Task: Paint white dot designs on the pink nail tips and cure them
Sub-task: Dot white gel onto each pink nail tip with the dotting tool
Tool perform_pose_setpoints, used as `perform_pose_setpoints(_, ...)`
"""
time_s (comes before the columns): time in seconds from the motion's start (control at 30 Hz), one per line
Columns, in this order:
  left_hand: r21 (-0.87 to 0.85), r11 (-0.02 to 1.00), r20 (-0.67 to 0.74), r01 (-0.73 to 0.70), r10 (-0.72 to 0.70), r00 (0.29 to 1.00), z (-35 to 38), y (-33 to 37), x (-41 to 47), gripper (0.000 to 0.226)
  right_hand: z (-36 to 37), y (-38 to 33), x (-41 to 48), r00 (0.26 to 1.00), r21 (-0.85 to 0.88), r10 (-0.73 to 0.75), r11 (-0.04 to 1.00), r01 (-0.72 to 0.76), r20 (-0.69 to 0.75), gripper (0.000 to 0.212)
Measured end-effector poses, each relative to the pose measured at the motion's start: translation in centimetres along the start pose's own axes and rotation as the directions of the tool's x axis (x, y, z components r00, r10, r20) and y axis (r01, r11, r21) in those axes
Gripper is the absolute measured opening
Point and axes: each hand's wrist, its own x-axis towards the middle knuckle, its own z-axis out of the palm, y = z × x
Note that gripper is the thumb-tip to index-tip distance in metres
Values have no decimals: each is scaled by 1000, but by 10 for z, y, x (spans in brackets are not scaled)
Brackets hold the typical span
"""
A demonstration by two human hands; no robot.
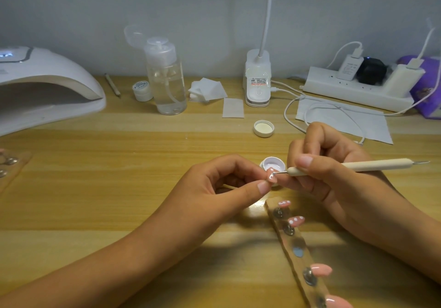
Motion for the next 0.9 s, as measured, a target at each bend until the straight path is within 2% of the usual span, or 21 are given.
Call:
perform_pose_setpoints(0.1, -1, 1000, -5, -4, 4, 1000, 0, 0, 0, 7, 0, -1, 0, 1000, 6, 4, 1000, -4, 20, 20)
perform_pose_setpoints(0.27, 1, 1000, 2, -9, 9, 1000, 0, 0, 0, 7, 1, -1, 0, 1000, -15, 11, 1000, -11, 9, 13)
perform_pose_setpoints(0.7, -3, 1000, -3, -2, 2, 1000, 0, 1, 0, 7, 2, -2, -1, 1000, 2, 18, 1000, -18, -17, 14)
perform_pose_setpoints(0.9, 6, 1000, -1, -5, 5, 1000, 0, 0, 0, 7, 0, -1, 0, 1000, -8, 24, 1000, -24, 12, 22)
